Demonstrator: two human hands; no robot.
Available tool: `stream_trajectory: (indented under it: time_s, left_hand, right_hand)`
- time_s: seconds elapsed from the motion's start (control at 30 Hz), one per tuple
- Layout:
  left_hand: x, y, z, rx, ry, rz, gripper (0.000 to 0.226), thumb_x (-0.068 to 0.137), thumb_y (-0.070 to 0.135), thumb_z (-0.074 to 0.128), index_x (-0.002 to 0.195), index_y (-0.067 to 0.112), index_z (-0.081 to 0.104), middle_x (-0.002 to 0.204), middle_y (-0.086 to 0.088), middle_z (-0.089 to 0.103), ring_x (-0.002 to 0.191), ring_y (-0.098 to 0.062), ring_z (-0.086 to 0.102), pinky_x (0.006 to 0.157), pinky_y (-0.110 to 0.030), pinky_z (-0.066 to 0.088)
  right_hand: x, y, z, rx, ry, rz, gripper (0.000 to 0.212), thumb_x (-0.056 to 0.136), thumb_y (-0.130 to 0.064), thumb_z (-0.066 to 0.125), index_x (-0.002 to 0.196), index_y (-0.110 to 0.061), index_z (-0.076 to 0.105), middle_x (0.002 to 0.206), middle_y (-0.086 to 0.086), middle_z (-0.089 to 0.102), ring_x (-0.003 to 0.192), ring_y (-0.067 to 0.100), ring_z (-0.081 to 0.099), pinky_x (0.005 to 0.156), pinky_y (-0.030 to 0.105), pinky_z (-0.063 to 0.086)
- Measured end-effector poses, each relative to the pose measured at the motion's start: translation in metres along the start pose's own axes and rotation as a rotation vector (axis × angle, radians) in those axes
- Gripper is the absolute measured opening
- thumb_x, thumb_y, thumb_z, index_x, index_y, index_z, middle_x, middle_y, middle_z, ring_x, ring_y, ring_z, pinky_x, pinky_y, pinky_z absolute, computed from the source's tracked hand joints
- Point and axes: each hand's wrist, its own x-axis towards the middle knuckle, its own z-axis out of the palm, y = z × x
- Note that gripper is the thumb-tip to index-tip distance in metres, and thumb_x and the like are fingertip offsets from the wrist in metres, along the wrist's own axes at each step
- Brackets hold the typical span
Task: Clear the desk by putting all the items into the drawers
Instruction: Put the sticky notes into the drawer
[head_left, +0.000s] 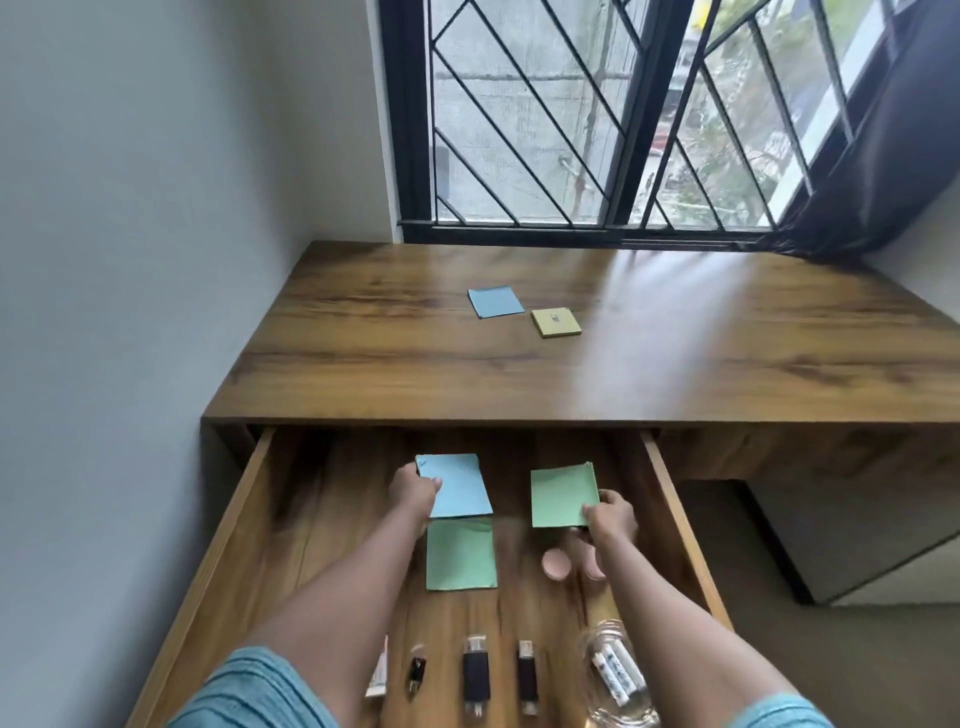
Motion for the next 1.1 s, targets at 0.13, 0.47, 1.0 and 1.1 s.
stream_trajectory:
  time_s: [0.13, 0.47, 1.0, 1.1]
  left_hand:
    - [0.025, 0.005, 0.037, 0.022, -0.052, -0.03, 0.031, 0.089, -0.002, 0.057, 0.12, 0.0, 0.057, 0.119, -0.016, 0.062, 0.089, -0.023, 0.053, 0.074, -0.028, 0.041]
    - [0.046, -0.005, 0.09, 0.215, 0.015, -0.079, 0.036, 0.09, 0.008, 0.062, 0.122, -0.005, 0.054, 0.126, -0.021, 0.058, 0.115, -0.035, 0.058, 0.09, -0.038, 0.05]
    - [0.021, 0.0, 0.094, 0.524, 0.164, 0.319, 0.038, 0.096, 0.008, 0.047, 0.134, 0.006, 0.049, 0.137, -0.016, 0.046, 0.127, -0.027, 0.044, 0.1, -0.03, 0.042]
    - [0.017, 0.014, 0.085, 0.555, 0.157, 0.684, 0.028, 0.09, 0.003, 0.049, 0.112, 0.005, 0.066, 0.111, -0.013, 0.065, 0.108, -0.027, 0.059, 0.086, -0.028, 0.047]
  right_hand:
    - [0.03, -0.009, 0.006, -0.088, 0.035, -0.033, 0.039, 0.094, 0.0, 0.047, 0.133, -0.006, 0.048, 0.125, 0.018, 0.057, 0.101, 0.032, 0.063, 0.075, 0.036, 0.058]
    - [0.06, -0.002, 0.014, -0.498, 0.137, -0.06, 0.036, 0.094, -0.004, 0.047, 0.13, -0.001, 0.047, 0.132, 0.02, 0.052, 0.119, 0.034, 0.053, 0.094, 0.039, 0.047]
    - [0.047, 0.002, 0.02, -0.793, 0.349, -0.43, 0.024, 0.09, -0.004, 0.042, 0.11, -0.002, 0.055, 0.112, 0.019, 0.056, 0.1, 0.034, 0.056, 0.078, 0.04, 0.049]
    - [0.046, -0.017, 0.024, -0.794, 0.426, -0.745, 0.01, 0.079, -0.001, 0.06, 0.089, -0.002, 0.063, 0.082, 0.017, 0.062, 0.07, 0.033, 0.062, 0.057, 0.034, 0.05]
